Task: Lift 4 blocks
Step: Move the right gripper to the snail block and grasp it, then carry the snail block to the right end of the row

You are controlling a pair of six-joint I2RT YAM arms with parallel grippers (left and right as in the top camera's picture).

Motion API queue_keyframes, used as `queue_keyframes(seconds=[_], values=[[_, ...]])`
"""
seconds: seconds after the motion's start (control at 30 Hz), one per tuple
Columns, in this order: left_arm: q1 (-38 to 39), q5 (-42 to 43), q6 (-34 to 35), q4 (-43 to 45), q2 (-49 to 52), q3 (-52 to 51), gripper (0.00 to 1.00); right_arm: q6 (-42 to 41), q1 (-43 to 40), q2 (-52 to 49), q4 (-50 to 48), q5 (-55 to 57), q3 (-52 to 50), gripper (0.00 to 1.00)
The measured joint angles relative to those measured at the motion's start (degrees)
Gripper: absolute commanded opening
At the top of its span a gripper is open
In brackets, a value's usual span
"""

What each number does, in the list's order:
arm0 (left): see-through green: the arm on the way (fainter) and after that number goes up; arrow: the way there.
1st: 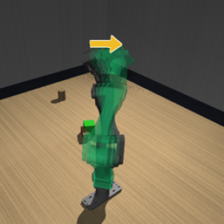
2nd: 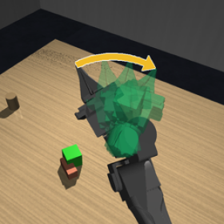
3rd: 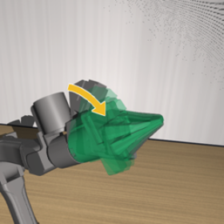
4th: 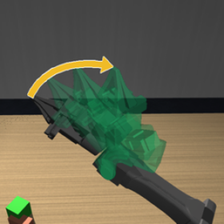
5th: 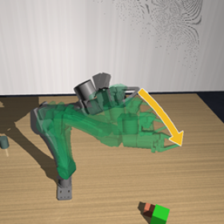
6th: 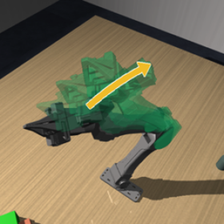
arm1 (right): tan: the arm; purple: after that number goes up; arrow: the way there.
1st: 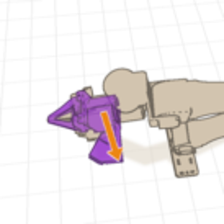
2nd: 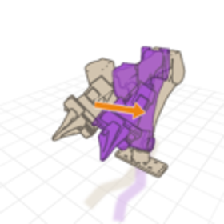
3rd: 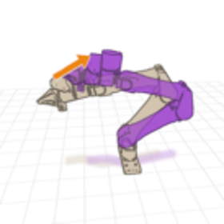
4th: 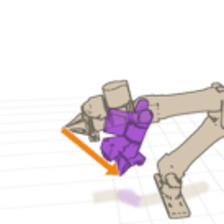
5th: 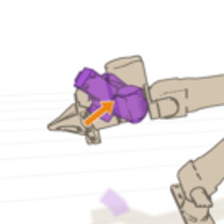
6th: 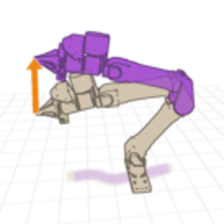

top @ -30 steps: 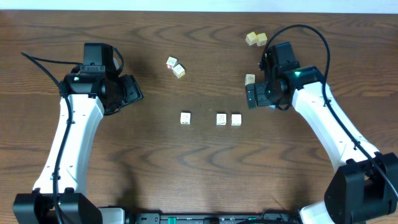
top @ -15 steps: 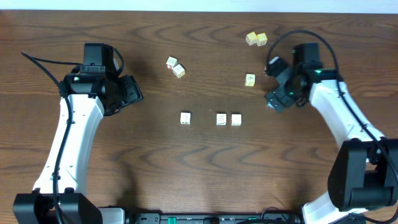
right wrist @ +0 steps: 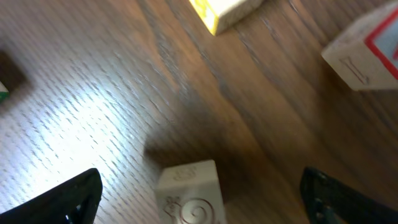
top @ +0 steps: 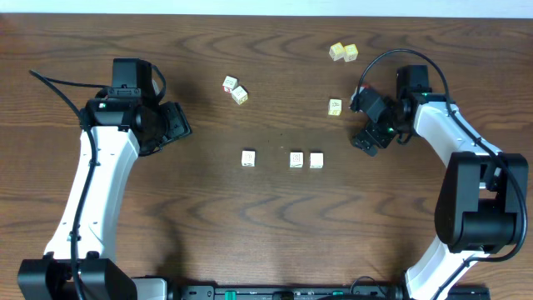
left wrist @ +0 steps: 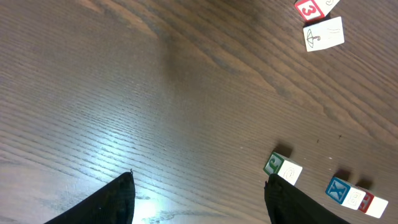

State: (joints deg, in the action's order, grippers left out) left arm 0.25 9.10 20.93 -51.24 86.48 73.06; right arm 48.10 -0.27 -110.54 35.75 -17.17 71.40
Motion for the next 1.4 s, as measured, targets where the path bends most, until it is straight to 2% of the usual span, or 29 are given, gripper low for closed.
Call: queue_keyframes(seconds=[0.13, 0.2, 0.23, 0.4, 0.9, 1.03, 1.3, 1.37, 1.4], values=[[0.0, 0.0, 0.0, 0.04, 0.0, 0.0, 0.68, 0.7, 0.2, 0.0, 1.68, 0.52, 0.0, 0.9], [0.0, 0.0, 0.0, 0.04, 0.0, 0.0, 0.68, 0.9, 0.2, -0.07, 2.56, 1.81, 0.0, 0.64], [0.02, 0.0, 0.0, 0.04, 0.0, 0.0, 0.68, 1.09, 0.2, -0.11, 2.73, 2.45, 0.0, 0.54], [0.0, 0.0, 0.0, 0.04, 0.0, 0.0, 0.67, -0.09, 0.2, -0.48, 2.4, 4.0, 0.0, 0.56], [0.0, 0.0, 0.0, 0.04, 0.0, 0.0, 0.67, -3.08, 0.2, -0.5, 3.17, 3.67, 0.0, 0.34], [0.02, 0.0, 0.0, 0.04, 0.0, 0.0, 0.67, -4.04, 0.2, -0.52, 3.82, 3.43, 0.0, 0.37], [0.02, 0.0, 0.0, 0.04, 0.0, 0.0, 0.67, -13.57, 1.16, -0.52, 4.37, 2.08, 0.0, 0.39], [0.0, 0.0, 0.0, 0.04, 0.0, 0.0, 0.67, -15.61, 2.03, -0.52, 4.33, 1.95, 0.0, 0.49], [0.02, 0.0, 0.0, 0.04, 0.0, 0.0, 0.67, -16.44, 2.54, -0.52, 4.31, 1.95, 0.0, 0.49]])
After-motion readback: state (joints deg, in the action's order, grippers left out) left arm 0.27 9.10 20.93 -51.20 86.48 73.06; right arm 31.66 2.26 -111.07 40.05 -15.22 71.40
